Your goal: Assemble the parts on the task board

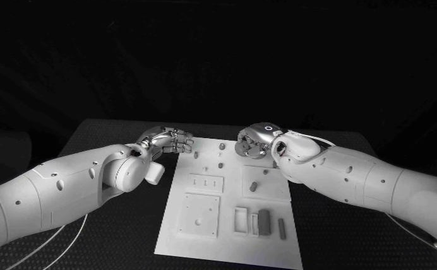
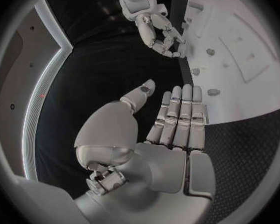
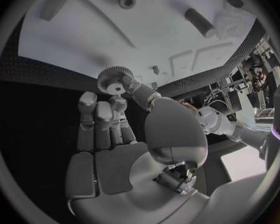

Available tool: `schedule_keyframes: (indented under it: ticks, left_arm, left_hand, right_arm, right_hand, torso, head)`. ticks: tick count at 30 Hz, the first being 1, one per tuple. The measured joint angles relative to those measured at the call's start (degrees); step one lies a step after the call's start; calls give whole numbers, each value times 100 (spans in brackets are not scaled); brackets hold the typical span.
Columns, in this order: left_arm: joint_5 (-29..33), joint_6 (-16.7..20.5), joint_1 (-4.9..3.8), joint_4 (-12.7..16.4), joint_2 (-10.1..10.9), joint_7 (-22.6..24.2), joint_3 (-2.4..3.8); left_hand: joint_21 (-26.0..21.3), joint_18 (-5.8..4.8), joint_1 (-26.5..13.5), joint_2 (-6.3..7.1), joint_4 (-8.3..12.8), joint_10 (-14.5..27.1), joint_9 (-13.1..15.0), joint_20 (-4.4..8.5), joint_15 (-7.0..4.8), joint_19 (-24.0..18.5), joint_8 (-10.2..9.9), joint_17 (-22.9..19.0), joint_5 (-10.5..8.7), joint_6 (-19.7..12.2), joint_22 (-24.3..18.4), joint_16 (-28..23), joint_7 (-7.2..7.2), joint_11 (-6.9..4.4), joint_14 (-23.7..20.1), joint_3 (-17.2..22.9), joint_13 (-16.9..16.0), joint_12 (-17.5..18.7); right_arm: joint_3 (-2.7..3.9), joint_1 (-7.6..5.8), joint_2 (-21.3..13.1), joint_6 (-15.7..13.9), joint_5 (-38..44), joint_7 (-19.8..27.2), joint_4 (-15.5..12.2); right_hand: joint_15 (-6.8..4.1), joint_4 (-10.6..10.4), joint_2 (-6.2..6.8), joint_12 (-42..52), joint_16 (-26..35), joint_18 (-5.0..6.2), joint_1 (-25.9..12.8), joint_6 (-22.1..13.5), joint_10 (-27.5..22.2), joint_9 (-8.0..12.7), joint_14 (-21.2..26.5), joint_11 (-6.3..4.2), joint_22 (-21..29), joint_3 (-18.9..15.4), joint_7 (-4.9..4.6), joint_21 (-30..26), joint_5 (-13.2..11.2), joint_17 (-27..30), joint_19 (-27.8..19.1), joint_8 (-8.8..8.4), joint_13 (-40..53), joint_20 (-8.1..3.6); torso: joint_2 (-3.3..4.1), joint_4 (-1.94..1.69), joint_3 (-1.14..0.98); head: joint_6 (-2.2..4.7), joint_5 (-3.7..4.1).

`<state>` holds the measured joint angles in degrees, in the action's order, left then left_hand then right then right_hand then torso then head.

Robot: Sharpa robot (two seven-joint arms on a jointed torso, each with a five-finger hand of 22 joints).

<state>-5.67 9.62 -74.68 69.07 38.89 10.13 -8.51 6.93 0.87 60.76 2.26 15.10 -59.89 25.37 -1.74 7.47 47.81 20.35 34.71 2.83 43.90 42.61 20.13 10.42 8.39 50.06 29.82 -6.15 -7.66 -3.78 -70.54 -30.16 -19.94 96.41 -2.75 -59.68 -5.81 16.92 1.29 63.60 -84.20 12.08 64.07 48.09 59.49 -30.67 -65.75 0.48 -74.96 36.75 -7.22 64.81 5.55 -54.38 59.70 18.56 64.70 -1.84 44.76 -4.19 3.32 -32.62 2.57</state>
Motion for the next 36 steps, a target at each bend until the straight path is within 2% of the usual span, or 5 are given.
schedule_keyframes:
  ticks: [11,15,22,29,36]
  left_arm:
    - [0,0,0,9,-1,-4,0]
    - [0,0,0,1,-25,-5,1]
    - [0,-4,0,-26,-52,-6,1]
    - [0,-7,0,-38,-85,-6,1]
    - [0,-9,0,-50,-108,-6,1]
  left_hand:
    - [0,0,0,0,0,22,0,0,0,0,0,0,0,0,-1,-22,0,21,0,0,5,0]
    - [0,0,0,0,0,22,0,0,0,0,0,5,0,0,-1,-22,0,21,0,0,5,0]
    - [0,0,0,0,0,21,0,0,0,0,0,4,0,0,-1,-22,0,21,0,0,5,0]
    - [0,0,0,0,0,21,0,0,0,0,0,9,0,0,-1,-22,0,21,0,0,5,0]
    - [0,0,0,0,0,21,0,0,0,0,0,9,0,0,4,-22,0,21,0,0,4,0]
  right_arm:
    - [-11,0,435,-147,518,-50,48]
    - [-82,0,618,-214,705,-82,128]
    - [-157,8,854,-299,947,-165,352]
    - [-185,41,1022,-333,1061,-228,578]
    - [-242,58,1131,-351,1159,-253,661]
  right_hand:
    - [2,7,30,0,0,0,29,10,10,0,-18,-10,0,-7,10,0,0,6,1,5,-15,1]
    - [2,7,32,0,0,0,28,15,10,-1,-19,-11,0,-7,16,20,-1,7,3,7,-17,-1]
    - [-8,8,55,0,0,0,5,28,20,-1,-33,-21,0,-7,28,20,-1,13,25,48,-25,-14]
    - [-11,15,62,0,0,0,12,35,30,-1,-52,-31,0,-14,35,20,-1,14,30,102,-31,-9]
    - [-14,16,62,0,0,0,12,36,31,-3,-57,-32,0,-15,36,20,-1,14,30,107,-40,-9]
  torso:
    - [0,1,2]
    - [1,-3,1]
    - [1,-10,-3]
    - [3,-5,-6]
    - [4,-2,-6]
  head:
    - [19,-2]
    - [19,-1]
    - [15,-25]
    - [22,-48]
    - [32,-59]
